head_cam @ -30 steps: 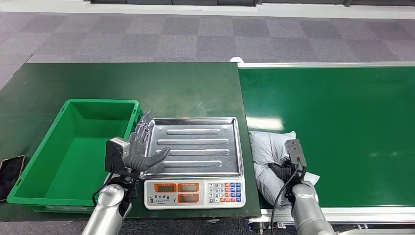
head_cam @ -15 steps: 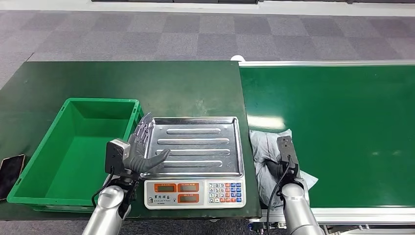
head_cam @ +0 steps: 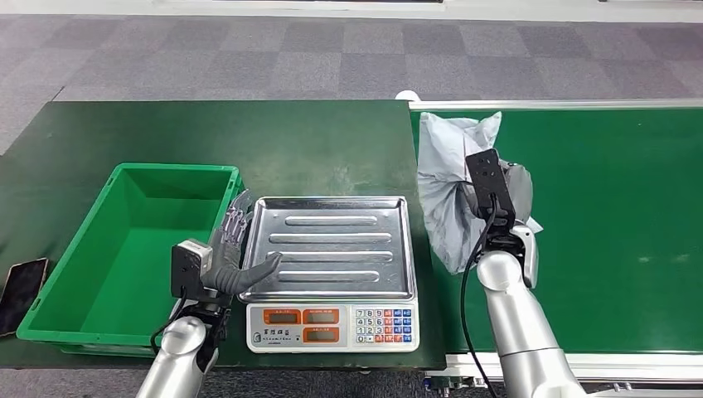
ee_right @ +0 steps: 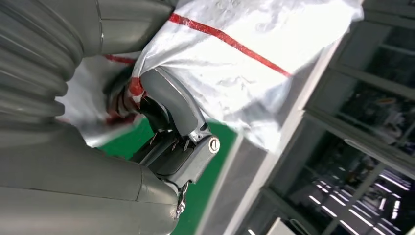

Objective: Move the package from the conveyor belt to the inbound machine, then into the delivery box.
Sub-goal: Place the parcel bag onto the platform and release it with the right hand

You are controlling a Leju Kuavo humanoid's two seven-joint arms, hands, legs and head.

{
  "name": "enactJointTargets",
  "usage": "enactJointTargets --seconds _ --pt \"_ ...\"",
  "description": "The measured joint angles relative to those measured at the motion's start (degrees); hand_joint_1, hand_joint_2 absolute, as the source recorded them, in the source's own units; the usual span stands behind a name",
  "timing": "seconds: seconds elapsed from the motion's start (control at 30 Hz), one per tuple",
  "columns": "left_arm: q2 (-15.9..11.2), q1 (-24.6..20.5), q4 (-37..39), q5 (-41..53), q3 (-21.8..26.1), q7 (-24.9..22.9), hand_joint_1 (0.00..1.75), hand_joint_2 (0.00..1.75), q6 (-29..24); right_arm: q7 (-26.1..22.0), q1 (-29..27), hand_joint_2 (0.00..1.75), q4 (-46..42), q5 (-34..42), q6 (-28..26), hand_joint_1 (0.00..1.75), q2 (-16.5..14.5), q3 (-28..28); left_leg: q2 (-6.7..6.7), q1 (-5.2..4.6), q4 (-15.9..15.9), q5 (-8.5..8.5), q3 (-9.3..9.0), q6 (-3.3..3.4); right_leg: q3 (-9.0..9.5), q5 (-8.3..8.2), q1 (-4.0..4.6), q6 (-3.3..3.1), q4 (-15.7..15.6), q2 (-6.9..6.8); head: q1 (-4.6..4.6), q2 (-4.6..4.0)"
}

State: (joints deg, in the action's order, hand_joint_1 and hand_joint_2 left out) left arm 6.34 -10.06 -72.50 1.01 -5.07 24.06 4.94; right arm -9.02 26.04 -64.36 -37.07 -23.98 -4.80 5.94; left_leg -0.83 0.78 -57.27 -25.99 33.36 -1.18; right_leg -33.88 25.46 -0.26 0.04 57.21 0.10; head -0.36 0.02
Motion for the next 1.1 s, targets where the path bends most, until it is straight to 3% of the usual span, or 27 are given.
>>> enactJointTargets --seconds 0.5,0.77,1.1 --pt "-0.13 -0.28 0.14 0.0 0.86 0.65 0.0 1.75 -0.33 -1.21 4.1 1.75 0.89 0.79 1.46 1.75 -0.15 3.83 0.11 -0.03 0.0 0.04 0.06 -0.01 -0.02 0.0 -0.01 0.0 0.04 -0.14 0.0 0.0" --pt "0.42 -2.42 2.19 0.03 0.92 0.87 0.0 1.75 -0.33 0.25 7.78 1.75 2.61 -0.8 7.07 1.75 -4.58 13.5 0.09 -0.01 0.0 0.13 0.12 -0.15 -0.23 0.01 0.0 -0.02 0.19 -0.1 -0.02 0.0" --pt "0.93 -4.19 4.46 0.04 0.92 1.32 0.0 1.75 -0.55 1.27 9.41 1.75 3.49 -0.68 9.23 1.75 -8.37 23.13 0.15 -0.02 -0.01 0.16 0.24 -0.18 -0.31 0.04 0.0 -0.06 0.21 -0.13 -0.02 0.0"
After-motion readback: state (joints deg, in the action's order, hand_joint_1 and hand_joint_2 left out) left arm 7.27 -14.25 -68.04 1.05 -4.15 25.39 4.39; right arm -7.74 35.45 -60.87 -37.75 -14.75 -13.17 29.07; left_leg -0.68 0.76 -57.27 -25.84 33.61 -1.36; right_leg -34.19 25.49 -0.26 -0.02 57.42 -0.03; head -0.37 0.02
